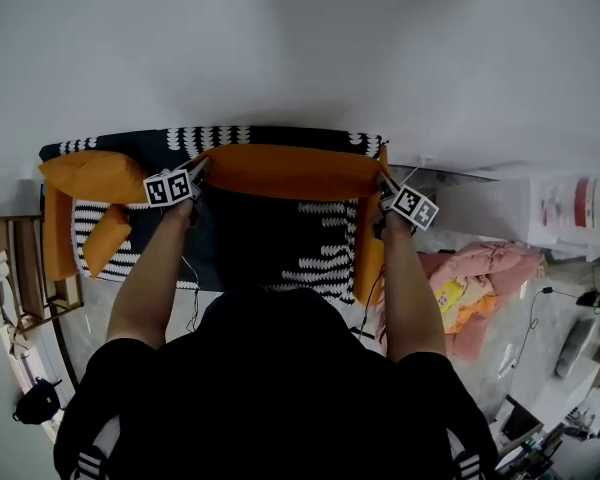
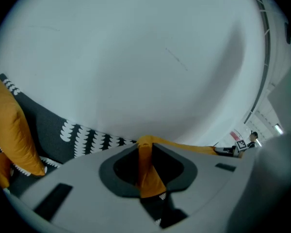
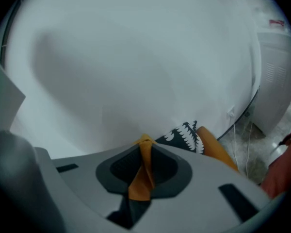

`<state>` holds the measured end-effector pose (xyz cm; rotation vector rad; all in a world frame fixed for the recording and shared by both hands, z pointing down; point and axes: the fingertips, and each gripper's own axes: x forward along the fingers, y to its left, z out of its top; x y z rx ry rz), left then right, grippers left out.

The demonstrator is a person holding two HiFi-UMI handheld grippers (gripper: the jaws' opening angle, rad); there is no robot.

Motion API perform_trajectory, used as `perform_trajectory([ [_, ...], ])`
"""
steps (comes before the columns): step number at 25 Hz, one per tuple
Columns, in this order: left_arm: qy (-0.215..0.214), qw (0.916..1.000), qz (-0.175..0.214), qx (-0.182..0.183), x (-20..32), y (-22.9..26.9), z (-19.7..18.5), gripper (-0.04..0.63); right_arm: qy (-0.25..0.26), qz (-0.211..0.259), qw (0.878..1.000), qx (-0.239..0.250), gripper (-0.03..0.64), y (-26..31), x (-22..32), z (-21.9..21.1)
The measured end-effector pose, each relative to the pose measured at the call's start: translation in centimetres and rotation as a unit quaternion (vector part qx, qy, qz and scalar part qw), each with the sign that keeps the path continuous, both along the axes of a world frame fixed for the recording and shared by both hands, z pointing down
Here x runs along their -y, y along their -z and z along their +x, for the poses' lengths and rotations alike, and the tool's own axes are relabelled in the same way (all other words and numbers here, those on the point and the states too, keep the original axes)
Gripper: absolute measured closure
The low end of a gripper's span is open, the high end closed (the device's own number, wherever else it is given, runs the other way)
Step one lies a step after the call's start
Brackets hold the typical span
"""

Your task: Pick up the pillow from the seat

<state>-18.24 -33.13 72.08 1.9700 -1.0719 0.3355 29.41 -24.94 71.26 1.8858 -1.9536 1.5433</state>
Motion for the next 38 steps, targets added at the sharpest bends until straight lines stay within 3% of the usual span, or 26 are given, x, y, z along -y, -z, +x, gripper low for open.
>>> perform_trajectory([
  [21, -0.013, 0.9949, 0.097, -0.025, -1.5, 13.2, -2.1, 0.545, 0.068, 0.112, 0.99, -0.043, 0.574, 14.7, -1.6, -2.3],
  [38, -0.031, 0.9846, 0.157, -0.07, -2.8, 20.6, -1.2, 0.548, 0.062, 0.165, 0.982, -0.068, 0.574, 20.7, -4.2, -1.8],
])
